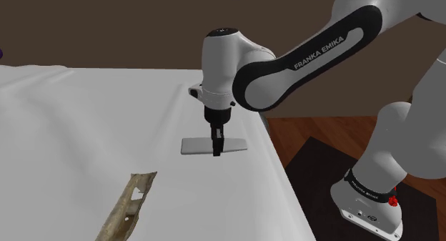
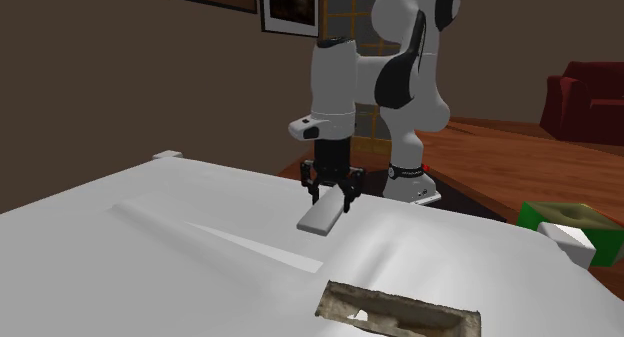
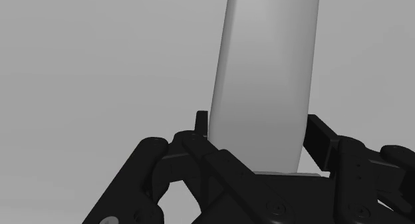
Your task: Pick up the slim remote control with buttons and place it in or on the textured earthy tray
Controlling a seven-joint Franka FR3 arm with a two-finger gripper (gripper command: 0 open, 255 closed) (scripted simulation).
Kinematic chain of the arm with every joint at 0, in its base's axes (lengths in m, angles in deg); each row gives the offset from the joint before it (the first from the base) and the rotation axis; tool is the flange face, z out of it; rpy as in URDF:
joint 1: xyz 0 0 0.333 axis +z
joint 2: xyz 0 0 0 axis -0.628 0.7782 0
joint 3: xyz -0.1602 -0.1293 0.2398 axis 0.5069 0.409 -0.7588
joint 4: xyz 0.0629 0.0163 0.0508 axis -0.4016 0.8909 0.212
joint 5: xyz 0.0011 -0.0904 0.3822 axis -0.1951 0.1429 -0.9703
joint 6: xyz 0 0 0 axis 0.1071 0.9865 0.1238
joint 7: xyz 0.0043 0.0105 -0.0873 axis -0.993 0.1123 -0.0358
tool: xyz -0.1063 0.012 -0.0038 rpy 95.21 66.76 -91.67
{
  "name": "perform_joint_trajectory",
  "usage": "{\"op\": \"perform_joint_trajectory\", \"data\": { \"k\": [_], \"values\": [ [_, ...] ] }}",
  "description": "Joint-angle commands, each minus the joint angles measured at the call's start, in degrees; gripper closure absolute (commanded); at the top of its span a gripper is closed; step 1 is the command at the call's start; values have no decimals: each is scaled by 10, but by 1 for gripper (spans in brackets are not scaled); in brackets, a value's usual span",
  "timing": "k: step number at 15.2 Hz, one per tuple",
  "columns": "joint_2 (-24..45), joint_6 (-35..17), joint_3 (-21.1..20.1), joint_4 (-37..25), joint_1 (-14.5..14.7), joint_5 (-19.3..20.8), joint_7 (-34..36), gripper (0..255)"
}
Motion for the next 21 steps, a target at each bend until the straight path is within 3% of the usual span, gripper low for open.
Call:
{"op": "perform_joint_trajectory", "data": {
  "k": [1,14,21],
  "values": [
    [-7,16,0,-9,-1,-3,-2,255],
    [-49,114,3,-67,-2,-16,-12,255],
    [62,139,-38,-197,40,26,89,255]
  ]
}}
